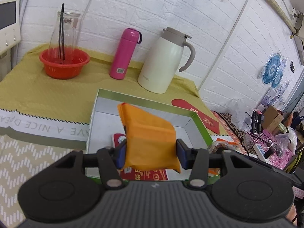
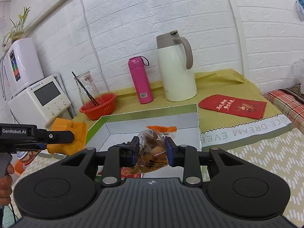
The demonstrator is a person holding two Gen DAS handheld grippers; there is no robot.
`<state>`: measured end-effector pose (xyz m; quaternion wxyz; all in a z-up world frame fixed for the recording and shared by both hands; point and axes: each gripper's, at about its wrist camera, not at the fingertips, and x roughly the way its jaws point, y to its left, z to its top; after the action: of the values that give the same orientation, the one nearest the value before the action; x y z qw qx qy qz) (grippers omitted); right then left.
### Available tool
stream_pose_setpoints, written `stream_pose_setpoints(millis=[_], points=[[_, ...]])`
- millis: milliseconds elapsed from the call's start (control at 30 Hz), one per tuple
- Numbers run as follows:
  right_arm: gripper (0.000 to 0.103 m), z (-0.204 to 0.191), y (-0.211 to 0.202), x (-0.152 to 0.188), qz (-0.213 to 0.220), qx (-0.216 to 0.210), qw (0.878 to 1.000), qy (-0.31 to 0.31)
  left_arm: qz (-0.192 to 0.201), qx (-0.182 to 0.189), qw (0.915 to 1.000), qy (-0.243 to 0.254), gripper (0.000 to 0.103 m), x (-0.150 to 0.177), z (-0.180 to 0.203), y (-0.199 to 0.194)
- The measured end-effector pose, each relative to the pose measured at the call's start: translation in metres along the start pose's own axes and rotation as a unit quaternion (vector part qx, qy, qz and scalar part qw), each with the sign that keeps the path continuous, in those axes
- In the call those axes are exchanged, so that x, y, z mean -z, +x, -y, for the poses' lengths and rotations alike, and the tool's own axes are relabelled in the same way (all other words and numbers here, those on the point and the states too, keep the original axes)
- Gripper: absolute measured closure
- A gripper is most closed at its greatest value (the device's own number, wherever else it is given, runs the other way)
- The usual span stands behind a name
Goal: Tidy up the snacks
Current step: 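Lower the orange pouch and nut pack into the green box, opening both grippers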
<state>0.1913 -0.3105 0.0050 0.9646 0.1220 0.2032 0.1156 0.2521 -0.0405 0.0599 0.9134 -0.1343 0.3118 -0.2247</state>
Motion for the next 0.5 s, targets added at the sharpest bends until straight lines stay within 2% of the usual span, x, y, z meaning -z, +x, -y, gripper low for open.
stream_pose_setpoints(millis=[133,167,200,233,267,367,500], points=[[0.049,0.001,0.018,0.003,-0.029,-0.016,0.999,0.0,-0.009,0.0,0.9999,0.007,0.052,0.0,0.001,0.012],[0.045,-0.001,0.021,0.003,-0.035,-0.016,0.999,-0.008,-0.003,-0.008,0.9999,0.008,0.03,0.001,0.001,0.013],[0.045,-0.002,0.019,0.004,-0.032,-0.016,0.999,-0.016,0.008,-0.021,0.9997,0.006,0.019,0.0,0.002,0.013],[0.032,-0.004,0.016,0.004,-0.02,-0.016,0.999,-0.026,0.024,-0.022,0.9995,0.004,0.02,0.0,0.002,0.011],[0.0,-0.005,0.012,0.003,-0.008,-0.014,0.999,-0.032,0.031,-0.025,0.9992,0.001,0.01,0.0,0.002,0.01],[0.0,-0.006,-0.001,0.001,0.028,-0.009,0.999,-0.035,0.037,-0.038,0.9986,0.001,0.01,-0.002,0.005,0.006],[0.0,-0.003,-0.01,-0.002,0.035,-0.004,0.999,-0.023,0.041,-0.045,0.9981,0.011,0.01,-0.001,0.009,0.0]])
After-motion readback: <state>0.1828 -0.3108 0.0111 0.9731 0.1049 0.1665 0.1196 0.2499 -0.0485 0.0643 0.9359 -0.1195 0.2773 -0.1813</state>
